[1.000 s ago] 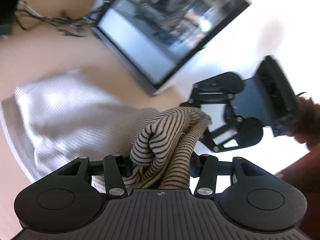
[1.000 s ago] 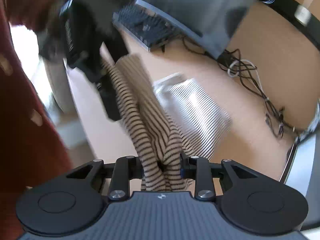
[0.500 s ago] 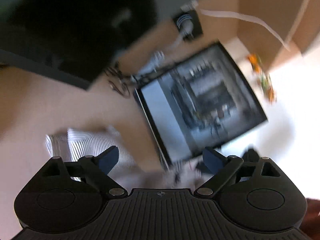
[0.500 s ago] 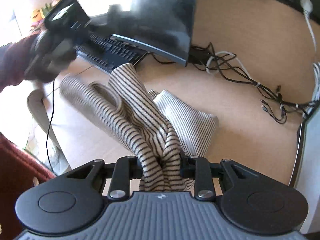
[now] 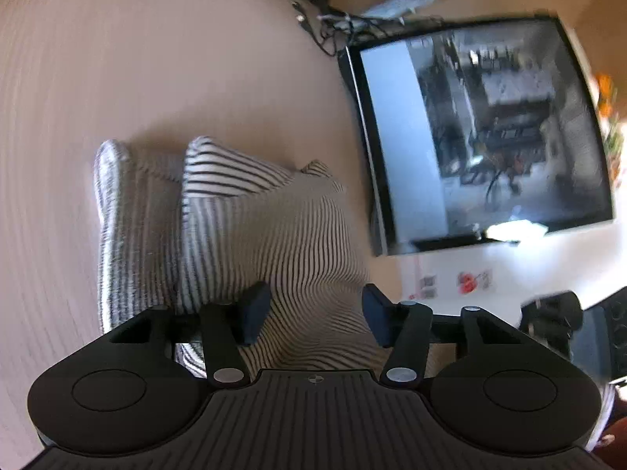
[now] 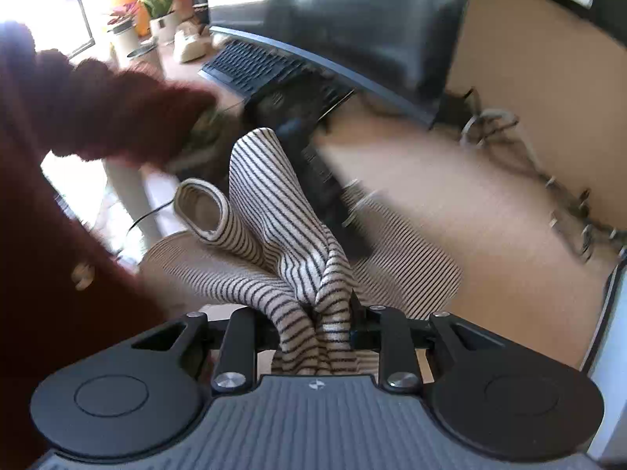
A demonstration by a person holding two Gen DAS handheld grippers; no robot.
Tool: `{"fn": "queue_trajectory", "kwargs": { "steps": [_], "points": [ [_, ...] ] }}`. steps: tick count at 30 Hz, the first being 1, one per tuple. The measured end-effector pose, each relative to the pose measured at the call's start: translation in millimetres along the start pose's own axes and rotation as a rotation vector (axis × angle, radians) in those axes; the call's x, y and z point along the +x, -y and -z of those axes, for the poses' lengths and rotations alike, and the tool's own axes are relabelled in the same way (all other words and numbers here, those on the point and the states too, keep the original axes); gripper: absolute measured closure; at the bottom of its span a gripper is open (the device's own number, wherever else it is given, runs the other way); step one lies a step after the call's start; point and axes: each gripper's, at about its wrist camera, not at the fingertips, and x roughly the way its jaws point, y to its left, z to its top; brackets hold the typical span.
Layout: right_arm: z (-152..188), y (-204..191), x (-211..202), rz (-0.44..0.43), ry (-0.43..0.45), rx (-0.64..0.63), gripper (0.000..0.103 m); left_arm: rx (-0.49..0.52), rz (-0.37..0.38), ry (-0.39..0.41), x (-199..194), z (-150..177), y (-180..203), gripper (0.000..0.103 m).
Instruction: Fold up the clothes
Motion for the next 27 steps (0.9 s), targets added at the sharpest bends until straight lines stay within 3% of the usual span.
{"fn": "queue_trajectory", "kwargs": {
  "steps": [4, 8, 11, 12, 13, 16, 19, 25, 27],
  "points": [
    [-20.8, 47.7, 33.1, 0.048, 0.013, 0.043, 0.078, -0.047, 0.038, 0.014, 1.5, 0.1, -8.3, 0.047],
    [-24.2, 84.7, 76.2, 0.024, -0.041, 0.123, 0.075, -0.096, 0.040, 0.066, -19.6, 5.7, -15.1, 0.047],
    [-22.6, 94.0, 95.9, 0.001, -0.057, 0.158, 0.074, -0.087, -0.012, 0.140, -49.5, 13.4, -13.0, 0.034],
    [-21.9, 96.1, 101.1, -0.006, -0.059, 0.172, 0.074, -0.067, -0.044, 0.172, -62.9, 17.2, -9.8, 0.023],
    [-21.3, 98.2, 106.3, -0.013, -0.061, 0.186, 0.074, -0.030, -0.094, 0.209, -78.2, 22.1, -2.9, 0.017],
    [-19.5, 107.2, 120.8, -0.030, -0.065, 0.236, 0.072, 0.088, -0.109, 0.280, -109.8, 36.9, 23.7, 0.007],
    [-18.7, 115.8, 129.5, -0.056, -0.062, 0.309, 0.070, 0.249, -0.116, 0.308, -122.8, 53.2, 60.5, 0.004],
    [-12.5, 135.4, 137.9, -0.106, -0.043, 0.467, 0.067, 0.520, -0.301, 0.181, -66.7, 85.3, 112.9, 0.003],
    [-4.4, 142.9, 140.2, -0.132, -0.026, 0.556, 0.065, 0.611, -0.431, 0.151, -42.2, 92.0, 119.8, 0.003]
  ]
}}
